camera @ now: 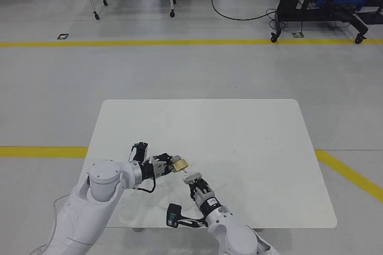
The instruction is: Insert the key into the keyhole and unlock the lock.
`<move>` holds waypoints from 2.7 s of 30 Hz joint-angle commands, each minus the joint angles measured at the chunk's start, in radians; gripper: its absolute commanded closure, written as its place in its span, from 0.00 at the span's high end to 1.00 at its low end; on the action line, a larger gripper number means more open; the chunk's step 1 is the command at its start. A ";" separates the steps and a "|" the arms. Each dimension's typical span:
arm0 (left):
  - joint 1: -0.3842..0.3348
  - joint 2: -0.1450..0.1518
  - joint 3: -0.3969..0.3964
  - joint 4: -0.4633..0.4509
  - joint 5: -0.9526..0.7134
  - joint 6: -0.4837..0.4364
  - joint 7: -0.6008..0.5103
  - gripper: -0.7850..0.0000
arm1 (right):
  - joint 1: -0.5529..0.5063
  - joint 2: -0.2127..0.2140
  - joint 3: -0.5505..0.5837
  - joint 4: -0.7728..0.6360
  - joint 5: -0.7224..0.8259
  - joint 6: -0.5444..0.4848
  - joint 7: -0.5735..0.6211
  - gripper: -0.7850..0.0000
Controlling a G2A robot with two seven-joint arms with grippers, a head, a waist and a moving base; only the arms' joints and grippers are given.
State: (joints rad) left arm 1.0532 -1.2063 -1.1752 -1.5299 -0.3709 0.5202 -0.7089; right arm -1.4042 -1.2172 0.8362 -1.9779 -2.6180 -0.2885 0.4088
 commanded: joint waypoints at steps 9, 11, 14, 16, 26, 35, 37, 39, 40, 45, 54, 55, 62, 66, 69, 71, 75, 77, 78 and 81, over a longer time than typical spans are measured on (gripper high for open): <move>0.001 0.003 0.004 -0.003 -0.010 0.009 0.015 0.00 | 0.001 -0.016 -0.018 0.009 -0.033 0.004 0.027 0.00; 0.000 0.003 0.005 -0.004 -0.009 0.010 0.018 0.00 | 0.002 -0.019 -0.019 0.013 -0.041 0.008 0.040 0.00; -0.001 0.004 0.003 -0.001 -0.013 0.011 0.019 0.00 | 0.003 -0.025 -0.015 0.017 -0.039 0.013 0.060 0.00; -0.001 0.005 0.002 -0.001 -0.014 0.010 0.020 0.00 | 0.003 -0.028 -0.010 0.018 -0.034 0.015 0.067 0.00; 0.004 0.009 0.011 -0.019 0.008 0.012 0.042 0.00 | 0.007 -0.042 -0.016 0.026 -0.046 0.005 0.065 0.00; 0.011 0.012 0.018 -0.035 0.019 0.014 0.062 0.00 | 0.010 -0.055 -0.016 0.038 -0.050 -0.012 0.084 0.00; 0.013 0.012 0.018 -0.039 0.021 0.013 0.066 0.00 | 0.012 -0.059 -0.018 0.040 -0.050 -0.016 0.089 0.00; 0.015 0.013 0.020 -0.040 0.023 0.013 0.071 0.00 | 0.014 -0.062 -0.019 0.041 -0.051 -0.020 0.091 0.00; 0.016 0.013 0.021 -0.041 0.023 0.012 0.072 0.00 | 0.013 -0.063 -0.020 0.040 -0.052 -0.022 0.091 0.00; 0.018 0.012 0.031 -0.039 0.022 0.012 0.073 0.00 | 0.011 -0.069 -0.023 0.039 -0.059 -0.026 0.084 0.00; 0.013 0.011 0.038 -0.033 0.000 0.017 0.069 0.00 | 0.014 -0.080 -0.033 0.046 -0.075 -0.040 0.070 0.00; 0.012 0.011 0.039 -0.031 -0.006 0.018 0.065 0.00 | 0.015 -0.081 -0.034 0.048 -0.078 -0.041 0.070 0.00; 0.004 0.013 0.036 -0.019 -0.031 0.022 0.027 0.00 | 0.014 -0.088 -0.017 0.055 -0.074 -0.036 0.076 0.00; 0.002 0.016 0.031 -0.018 -0.039 0.024 0.004 0.00 | 0.007 -0.090 0.006 0.051 -0.060 -0.031 0.078 0.00; 0.001 0.019 0.029 -0.016 -0.043 0.025 -0.008 0.00 | 0.000 -0.091 0.018 0.047 -0.046 -0.038 0.067 0.10; 0.000 0.020 0.026 -0.013 -0.043 0.024 -0.010 0.00 | -0.004 -0.092 0.025 0.041 -0.034 -0.041 0.061 0.45; -0.002 0.021 0.021 -0.006 -0.051 0.019 -0.010 0.00 | -0.012 -0.092 0.040 0.030 -0.013 -0.045 0.039 1.00; -0.003 0.022 0.015 0.000 -0.055 0.010 -0.003 0.00 | -0.019 -0.092 0.054 0.020 0.003 -0.043 0.022 1.00; -0.003 0.022 0.011 0.005 -0.056 0.003 0.007 0.00 | -0.024 -0.091 0.063 0.015 0.014 -0.041 0.015 1.00; -0.002 0.023 0.000 0.016 -0.052 -0.023 0.034 0.00 | -0.042 -0.087 0.098 -0.007 0.046 -0.034 -0.011 1.00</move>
State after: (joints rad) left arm 1.0505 -1.1831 -1.1710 -1.5181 -0.4228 0.5076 -0.6842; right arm -1.4399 -1.3059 0.9211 -1.9774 -2.5828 -0.3257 0.4053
